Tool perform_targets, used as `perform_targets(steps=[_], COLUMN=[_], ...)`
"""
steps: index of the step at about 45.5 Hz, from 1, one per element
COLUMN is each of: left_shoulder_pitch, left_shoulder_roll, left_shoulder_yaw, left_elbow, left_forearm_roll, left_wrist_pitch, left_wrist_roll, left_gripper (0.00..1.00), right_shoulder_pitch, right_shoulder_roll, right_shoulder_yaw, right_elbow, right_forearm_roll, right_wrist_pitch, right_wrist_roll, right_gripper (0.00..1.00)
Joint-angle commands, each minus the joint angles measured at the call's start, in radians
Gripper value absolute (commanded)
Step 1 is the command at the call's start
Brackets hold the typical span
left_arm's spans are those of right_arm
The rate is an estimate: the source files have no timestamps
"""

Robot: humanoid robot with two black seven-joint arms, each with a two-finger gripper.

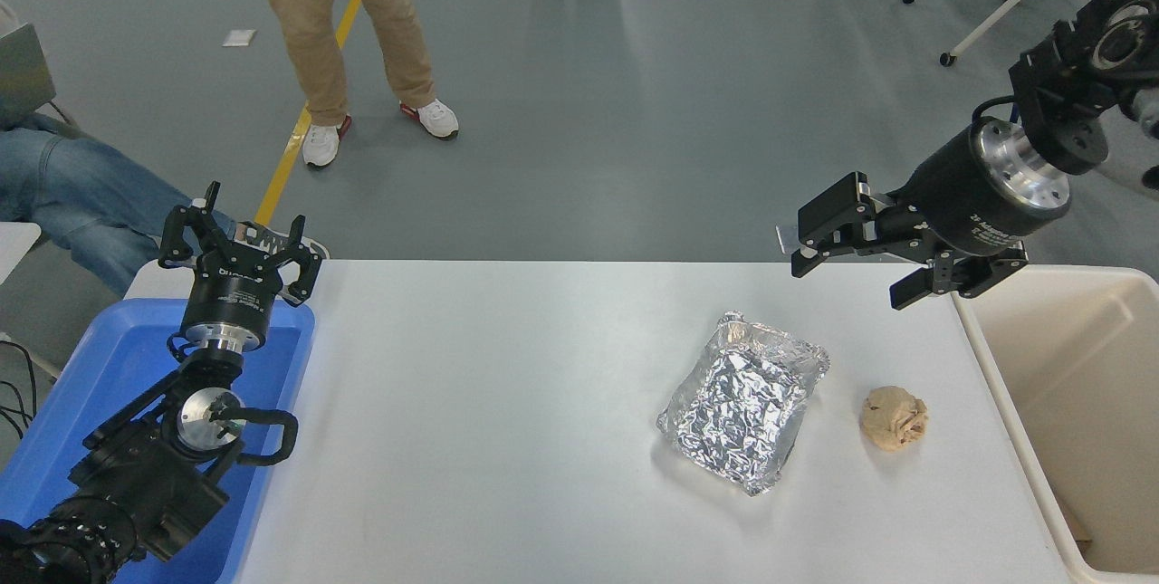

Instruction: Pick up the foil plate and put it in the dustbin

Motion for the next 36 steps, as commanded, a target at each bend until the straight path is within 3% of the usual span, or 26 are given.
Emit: perform_targets(steps=[1,11,36], left_shoulder_pitch=[0.0,0.0,0.0], left_shoulder_roll=[0.0,0.0,0.0], left_shoulder_yaw=[0.0,0.0,0.0], left_elbow=[0.0,0.0,0.0], left_forearm_roll=[0.0,0.0,0.0], left_wrist_pitch=[0.0,0.0,0.0], left_wrist_roll=[0.001,0.001,0.001], left_gripper=[0.99,0.99,0.99], right_shoulder_pitch=[-0.152,-0.359,-0.747], right_shoulder_roll=[-0.004,0.003,0.069], right_shoulder_yaw=[0.041,0.078,0.244], right_elbow=[-0.017,-0.04,-0.236], right_forearm_roll=[0.017,0.015,0.009], right_wrist_pitch=[-0.126,-0.388,-0.555], right_wrist_roll=[-0.001,-0.001,0.001], right_gripper=[1.0,1.0,1.0])
